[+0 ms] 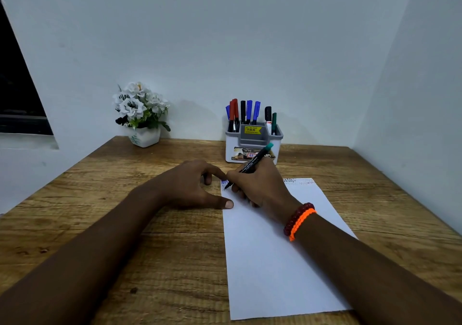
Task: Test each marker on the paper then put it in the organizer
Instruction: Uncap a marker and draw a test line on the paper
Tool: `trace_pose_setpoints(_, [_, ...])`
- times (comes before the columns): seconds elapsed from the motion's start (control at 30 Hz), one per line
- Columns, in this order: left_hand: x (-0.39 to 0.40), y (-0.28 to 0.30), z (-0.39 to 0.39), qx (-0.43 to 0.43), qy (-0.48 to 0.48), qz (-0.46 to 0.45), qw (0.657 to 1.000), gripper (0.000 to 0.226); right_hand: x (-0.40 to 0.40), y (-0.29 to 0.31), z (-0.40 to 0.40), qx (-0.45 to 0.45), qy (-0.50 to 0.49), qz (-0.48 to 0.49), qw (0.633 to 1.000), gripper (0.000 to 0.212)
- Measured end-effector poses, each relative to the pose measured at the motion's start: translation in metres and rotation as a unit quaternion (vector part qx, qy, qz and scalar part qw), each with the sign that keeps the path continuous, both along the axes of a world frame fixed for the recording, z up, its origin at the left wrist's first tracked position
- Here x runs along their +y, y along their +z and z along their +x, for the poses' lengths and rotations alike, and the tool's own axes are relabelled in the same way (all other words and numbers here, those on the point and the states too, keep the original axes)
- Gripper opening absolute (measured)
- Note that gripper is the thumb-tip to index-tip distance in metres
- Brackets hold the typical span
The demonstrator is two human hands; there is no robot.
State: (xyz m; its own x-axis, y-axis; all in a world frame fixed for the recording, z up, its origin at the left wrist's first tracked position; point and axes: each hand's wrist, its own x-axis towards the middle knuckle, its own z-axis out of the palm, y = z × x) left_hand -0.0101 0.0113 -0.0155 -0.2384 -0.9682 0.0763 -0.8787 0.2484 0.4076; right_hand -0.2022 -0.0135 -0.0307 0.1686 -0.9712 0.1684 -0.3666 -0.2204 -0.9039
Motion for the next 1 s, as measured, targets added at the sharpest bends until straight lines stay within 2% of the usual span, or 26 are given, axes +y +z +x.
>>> trace_pose_setpoints(0.23, [0.000, 0.000, -0.001, 0.001, 0.000, -0.001, 1.000, 0.072, -0.004, -0.003, 0.000, -0.003, -0.001, 0.010, 1.000, 0.032])
trace_pose_setpoints(0.57, [0.001, 0.001, -0.001, 0.002, 0.005, -0.003, 1.000, 0.074, -0.010, -0.006, -0.001, 0.002, -0.018, -0.004, 1.000, 0.028])
trace_pose_setpoints(0.73, [0.002, 0.002, -0.002, 0.004, 0.005, -0.003, 1.000, 0.071, -0.011, -0.008, -0.001, 0.015, -0.021, -0.011, 1.000, 0.045])
trace_pose_setpoints(0.87, [0.003, 0.002, -0.003, 0.003, 0.003, -0.003, 1.000, 0.071, -0.012, -0.009, -0.001, 0.006, -0.029, -0.017, 0.999, 0.030])
trace_pose_setpoints(1.0, [0.002, 0.001, -0.001, 0.002, 0.002, -0.004, 1.000, 0.073, -0.012, -0.009, -0.001, 0.008, -0.033, -0.018, 0.999, 0.025])
